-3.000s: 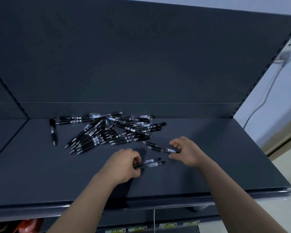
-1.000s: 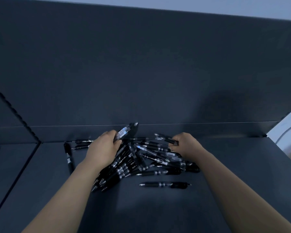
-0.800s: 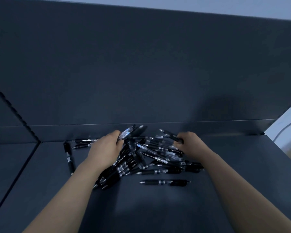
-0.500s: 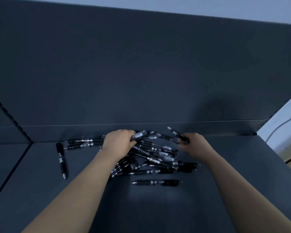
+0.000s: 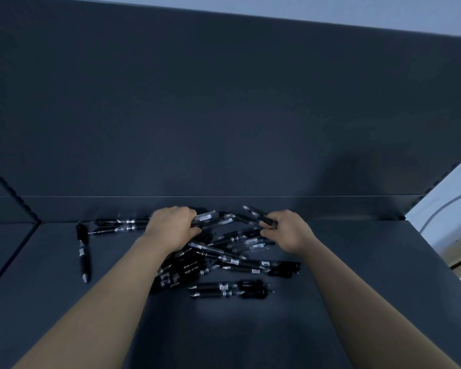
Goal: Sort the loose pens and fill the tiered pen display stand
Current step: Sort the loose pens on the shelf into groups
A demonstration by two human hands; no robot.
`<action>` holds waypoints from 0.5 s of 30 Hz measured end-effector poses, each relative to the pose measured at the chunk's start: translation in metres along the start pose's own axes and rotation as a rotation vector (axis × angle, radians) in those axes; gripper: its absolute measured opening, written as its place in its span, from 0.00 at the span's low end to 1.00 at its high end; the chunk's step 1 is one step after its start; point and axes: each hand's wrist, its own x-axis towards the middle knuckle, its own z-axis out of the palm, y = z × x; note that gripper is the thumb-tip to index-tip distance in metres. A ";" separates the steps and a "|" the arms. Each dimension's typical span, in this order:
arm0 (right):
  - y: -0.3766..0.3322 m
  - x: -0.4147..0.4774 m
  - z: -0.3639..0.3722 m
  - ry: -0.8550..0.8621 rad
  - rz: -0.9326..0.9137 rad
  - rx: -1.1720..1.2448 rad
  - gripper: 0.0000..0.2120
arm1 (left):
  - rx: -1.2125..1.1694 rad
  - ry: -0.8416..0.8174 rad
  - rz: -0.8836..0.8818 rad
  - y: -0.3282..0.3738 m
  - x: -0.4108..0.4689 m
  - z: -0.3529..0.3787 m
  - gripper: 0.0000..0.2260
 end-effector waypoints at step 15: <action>-0.023 0.013 0.003 -0.167 0.033 -0.416 0.21 | -0.020 -0.064 -0.105 -0.027 -0.032 0.002 0.12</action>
